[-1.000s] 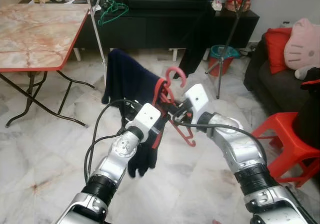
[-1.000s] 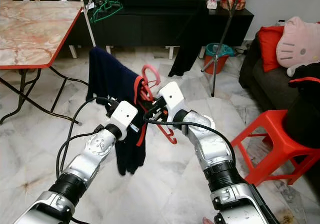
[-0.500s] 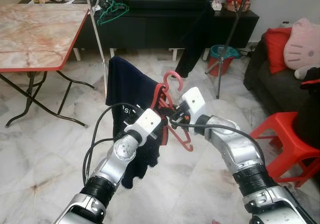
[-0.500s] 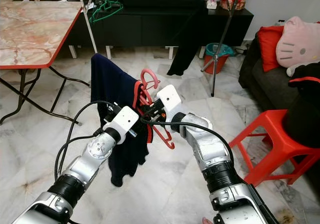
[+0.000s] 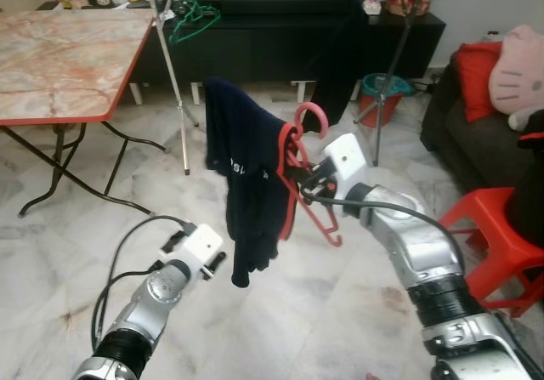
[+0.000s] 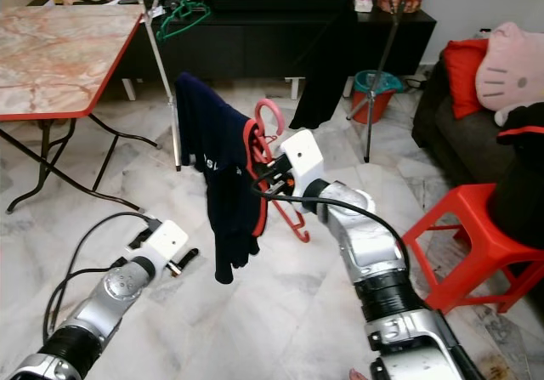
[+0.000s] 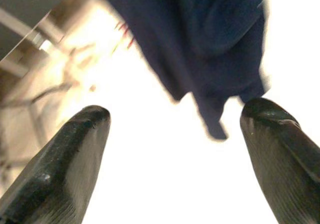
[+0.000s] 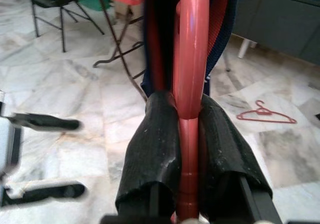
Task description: Hang hanger
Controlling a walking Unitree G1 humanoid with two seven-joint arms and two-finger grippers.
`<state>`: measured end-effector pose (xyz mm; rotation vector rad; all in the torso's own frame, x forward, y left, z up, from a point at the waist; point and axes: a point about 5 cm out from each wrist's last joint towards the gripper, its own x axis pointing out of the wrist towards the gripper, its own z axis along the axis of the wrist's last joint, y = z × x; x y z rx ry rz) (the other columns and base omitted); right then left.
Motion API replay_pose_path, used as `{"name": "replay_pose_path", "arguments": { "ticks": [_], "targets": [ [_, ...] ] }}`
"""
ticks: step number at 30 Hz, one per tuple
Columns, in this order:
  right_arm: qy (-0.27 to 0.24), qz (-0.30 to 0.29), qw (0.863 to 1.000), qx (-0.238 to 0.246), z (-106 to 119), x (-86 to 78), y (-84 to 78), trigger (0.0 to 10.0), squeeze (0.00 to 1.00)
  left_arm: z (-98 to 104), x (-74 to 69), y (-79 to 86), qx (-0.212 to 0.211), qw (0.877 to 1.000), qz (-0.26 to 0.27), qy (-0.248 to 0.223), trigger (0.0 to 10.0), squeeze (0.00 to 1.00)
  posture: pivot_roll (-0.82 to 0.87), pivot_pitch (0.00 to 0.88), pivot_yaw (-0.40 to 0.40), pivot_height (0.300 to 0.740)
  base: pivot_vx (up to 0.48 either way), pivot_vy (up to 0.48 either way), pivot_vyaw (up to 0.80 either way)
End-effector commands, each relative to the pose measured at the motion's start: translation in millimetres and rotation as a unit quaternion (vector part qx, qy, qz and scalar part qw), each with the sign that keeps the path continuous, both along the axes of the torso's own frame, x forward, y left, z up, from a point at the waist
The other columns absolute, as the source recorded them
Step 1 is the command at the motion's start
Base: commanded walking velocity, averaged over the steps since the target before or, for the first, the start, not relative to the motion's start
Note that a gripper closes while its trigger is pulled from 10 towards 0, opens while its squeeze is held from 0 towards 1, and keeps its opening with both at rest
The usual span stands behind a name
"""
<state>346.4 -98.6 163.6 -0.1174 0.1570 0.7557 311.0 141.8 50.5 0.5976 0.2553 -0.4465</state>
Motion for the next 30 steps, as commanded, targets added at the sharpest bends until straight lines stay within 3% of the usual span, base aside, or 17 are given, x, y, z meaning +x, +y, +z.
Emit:
{"name": "replay_pose_path", "arguments": {
  "ticks": [1,4,7,12,26,28,30],
  "targets": [
    [-0.033,-0.001,0.999,0.008,17,3.2,-1.2,0.0,0.00,3,1.4,4.8,0.007,1.000,0.009,-0.008,10.0,0.00,-0.21,0.000,-0.001,0.740,0.000,0.000,0.00],
    [-0.031,0.002,0.999,0.008,17,2.4,0.8,0.0,0.00,6,5.0,7.6,0.001,0.999,0.029,-0.017,10.0,0.00,-0.21,0.000,-0.001,0.740,0.000,0.000,0.00],
    [-0.019,0.009,1.000,0.002,13,0.4,2.8,0.0,0.00,17,11.1,0.6,-0.036,0.998,0.033,-0.039,10.0,0.00,-0.21,0.000,-0.001,0.740,0.000,0.000,0.00],
    [-0.016,0.011,1.000,-0.002,12,-2.0,2.2,0.0,0.00,27,20.7,-0.8,-0.045,0.994,0.075,-0.070,10.0,0.00,-0.21,0.000,0.002,0.740,0.000,0.000,0.00],
    [-0.012,0.022,1.000,-0.007,11,-7.1,2.9,0.0,0.00,30,30.6,-9.2,-0.096,0.989,0.096,-0.055,10.0,0.00,-0.22,0.000,0.006,0.740,0.000,0.000,0.00],
    [-0.012,0.025,1.000,-0.008,11,-8.5,3.5,0.0,0.00,31,33.8,-14.9,-0.146,0.984,0.100,-0.033,10.0,0.00,-0.22,0.000,0.008,0.740,0.000,0.000,0.00],
    [-0.012,0.026,1.000,-0.008,11,-8.8,3.5,0.0,0.00,33,35.2,-15.4,-0.143,0.984,0.099,-0.036,10.0,0.00,-0.22,0.000,0.009,0.740,0.000,0.000,0.00]
  ]
}}
